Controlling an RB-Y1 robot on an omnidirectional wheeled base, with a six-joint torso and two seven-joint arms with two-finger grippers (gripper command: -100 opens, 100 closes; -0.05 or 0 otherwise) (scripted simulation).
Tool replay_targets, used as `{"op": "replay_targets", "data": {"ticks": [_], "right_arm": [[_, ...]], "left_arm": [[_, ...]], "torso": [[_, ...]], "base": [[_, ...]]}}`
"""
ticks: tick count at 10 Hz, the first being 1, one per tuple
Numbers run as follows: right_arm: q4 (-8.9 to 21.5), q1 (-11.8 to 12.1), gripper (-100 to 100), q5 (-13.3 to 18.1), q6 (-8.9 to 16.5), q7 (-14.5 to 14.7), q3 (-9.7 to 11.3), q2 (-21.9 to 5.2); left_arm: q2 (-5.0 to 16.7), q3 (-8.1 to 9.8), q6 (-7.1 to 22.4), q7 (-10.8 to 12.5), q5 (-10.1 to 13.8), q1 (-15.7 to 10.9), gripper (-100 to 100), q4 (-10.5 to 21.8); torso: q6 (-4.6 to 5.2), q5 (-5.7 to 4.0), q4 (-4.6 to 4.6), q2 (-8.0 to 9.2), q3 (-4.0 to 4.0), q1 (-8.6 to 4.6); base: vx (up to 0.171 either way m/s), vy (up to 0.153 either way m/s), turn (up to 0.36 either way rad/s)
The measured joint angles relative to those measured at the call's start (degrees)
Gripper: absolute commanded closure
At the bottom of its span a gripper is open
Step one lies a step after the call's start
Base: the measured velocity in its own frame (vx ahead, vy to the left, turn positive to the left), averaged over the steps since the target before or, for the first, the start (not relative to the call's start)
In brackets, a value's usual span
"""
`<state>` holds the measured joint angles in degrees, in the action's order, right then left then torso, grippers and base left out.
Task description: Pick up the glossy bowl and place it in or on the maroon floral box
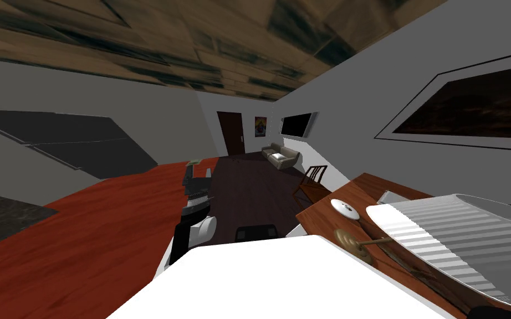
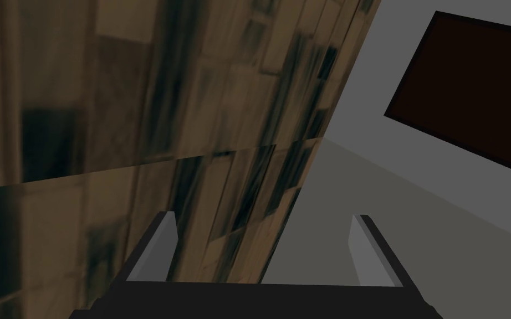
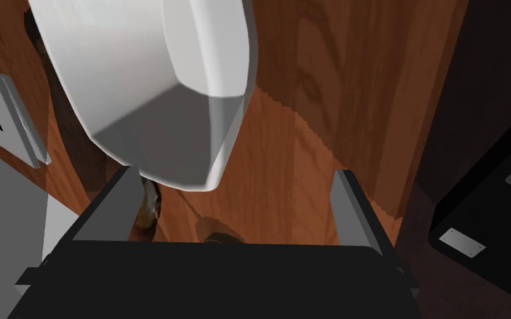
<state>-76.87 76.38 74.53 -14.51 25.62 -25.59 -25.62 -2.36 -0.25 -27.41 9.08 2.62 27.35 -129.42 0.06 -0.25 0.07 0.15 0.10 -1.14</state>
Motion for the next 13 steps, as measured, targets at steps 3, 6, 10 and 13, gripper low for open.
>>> {"op": "replay_targets", "data": {"ticks": [3,6,10,13], "right_arm": [[2.25,1.38,-100,3.60,-1.09,-0.20,2.47,0.15],[3.33,0.32,-100,3.63,-0.65,0.14,3.00,0.42],[3.48,0.18,100,3.59,-0.51,0.23,3.05,0.47],[3.47,0.15,100,3.59,-0.54,0.24,3.10,0.49]], "left_arm": [[0.00,0.00,0.00,0.00,0.00,0.00,0,0.00],[-0.02,-0.01,0.00,0.00,0.00,0.01,0,0.00],[-0.02,-0.01,0.00,0.00,0.00,0.01,0,0.00],[-0.02,-0.01,0.00,0.00,0.00,0.01,0,0.00]], "torso": [[0.02,0.04,-0.01,-0.04,-0.03,0.21],[0.04,0.16,-0.01,-0.09,-0.05,0.77],[0.04,0.20,-0.05,-0.16,-0.10,0.89],[0.04,0.29,-0.09,-0.20,-0.14,0.98]], "base": [[-0.015,-0.136,0.124],[-0.009,-0.017,0.021],[0.000,0.000,0.000],[0.000,0.000,0.000]]}}
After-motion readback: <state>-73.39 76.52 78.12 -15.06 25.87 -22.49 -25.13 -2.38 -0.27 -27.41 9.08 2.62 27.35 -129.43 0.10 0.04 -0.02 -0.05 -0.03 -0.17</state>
